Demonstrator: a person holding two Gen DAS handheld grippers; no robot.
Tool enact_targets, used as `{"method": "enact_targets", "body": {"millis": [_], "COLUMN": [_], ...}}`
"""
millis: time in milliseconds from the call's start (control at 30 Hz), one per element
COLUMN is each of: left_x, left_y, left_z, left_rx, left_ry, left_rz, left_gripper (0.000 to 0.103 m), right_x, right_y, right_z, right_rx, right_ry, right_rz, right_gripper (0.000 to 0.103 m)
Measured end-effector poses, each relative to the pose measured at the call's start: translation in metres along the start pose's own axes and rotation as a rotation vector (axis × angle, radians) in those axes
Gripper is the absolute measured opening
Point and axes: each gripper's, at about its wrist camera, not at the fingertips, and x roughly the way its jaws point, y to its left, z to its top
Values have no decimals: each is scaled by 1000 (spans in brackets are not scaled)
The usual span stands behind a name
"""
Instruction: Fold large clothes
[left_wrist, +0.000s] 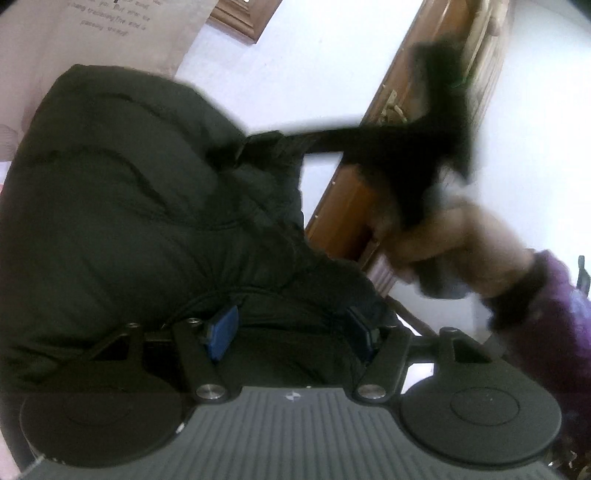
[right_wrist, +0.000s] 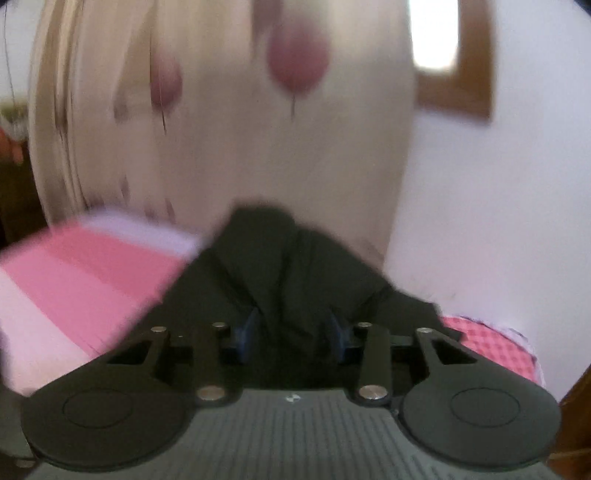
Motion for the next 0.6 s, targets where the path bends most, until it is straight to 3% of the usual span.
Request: {"method": "enact_targets", "body": {"millis": [67, 167, 267, 333, 400, 600], "left_x": [1, 4, 4, 6, 7, 14], "left_y": [4, 10, 19, 25, 31, 32], "left_z": [-1, -3, -4, -5, -5, -2], "left_rx": [-16, -51, -96, -123, -144, -126], "left_ry": [-1, 3, 10, 17, 28, 63], "left_rz": [-12, -19, -22, -10, 8, 51], "left_gripper": [62, 54, 43, 29, 22, 14], "right_x": [27, 40, 45, 49, 55, 64], "right_y": [1, -8, -10, -5, 0, 3], "right_z": [-10, -23, -36, -41, -48, -64], "right_rx": [-57, -42, -47, -52, -66, -61], "right_ry": [79, 114, 131, 136, 136, 124], "right_rz": [-59, -92, -122, -137, -156, -164], "right_gripper": [34, 34, 34, 34, 34, 33]}}
